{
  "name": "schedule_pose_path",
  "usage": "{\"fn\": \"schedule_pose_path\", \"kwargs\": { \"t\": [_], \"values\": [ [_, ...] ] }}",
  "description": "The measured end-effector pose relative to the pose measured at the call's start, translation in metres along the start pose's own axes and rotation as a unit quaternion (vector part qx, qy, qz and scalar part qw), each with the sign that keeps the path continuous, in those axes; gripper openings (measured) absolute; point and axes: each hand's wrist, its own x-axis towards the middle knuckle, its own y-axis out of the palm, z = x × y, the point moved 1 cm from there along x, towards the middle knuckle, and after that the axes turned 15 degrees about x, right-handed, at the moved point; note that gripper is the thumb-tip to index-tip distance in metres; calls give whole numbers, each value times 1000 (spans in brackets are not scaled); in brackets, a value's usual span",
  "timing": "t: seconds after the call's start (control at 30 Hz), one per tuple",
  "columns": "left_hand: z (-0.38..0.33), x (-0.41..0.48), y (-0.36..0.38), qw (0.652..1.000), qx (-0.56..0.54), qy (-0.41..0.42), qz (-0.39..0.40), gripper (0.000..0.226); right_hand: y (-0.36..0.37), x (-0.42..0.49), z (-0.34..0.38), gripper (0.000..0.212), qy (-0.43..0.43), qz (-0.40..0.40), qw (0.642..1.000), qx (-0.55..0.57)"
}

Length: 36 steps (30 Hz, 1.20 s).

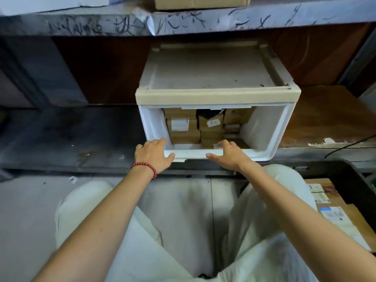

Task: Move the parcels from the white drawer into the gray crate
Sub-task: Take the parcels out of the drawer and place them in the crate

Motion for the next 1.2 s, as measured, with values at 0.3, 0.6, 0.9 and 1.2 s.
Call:
{"fn": "schedule_pose_path", "kwargs": {
  "t": [0.3, 0.6, 0.9, 1.2],
  "values": [
    [-74, 53, 16, 997, -8, 72, -3, 56, -21, 46, -34, 77, 85, -15, 996, -17],
    [-128, 127, 53, 995, 7, 68, 67, 60, -42, 129, -94, 79, 172, -2, 983, -70],
    [-148, 175, 106, 985, -75, 54, 149, 70, -20, 196, -125, 82, 186, 59, 980, -49],
    [-146, 195, 121, 961, -246, -19, 128, 67, -18, 210, -116, 119, 229, 14, 972, -46]
  ]
}}
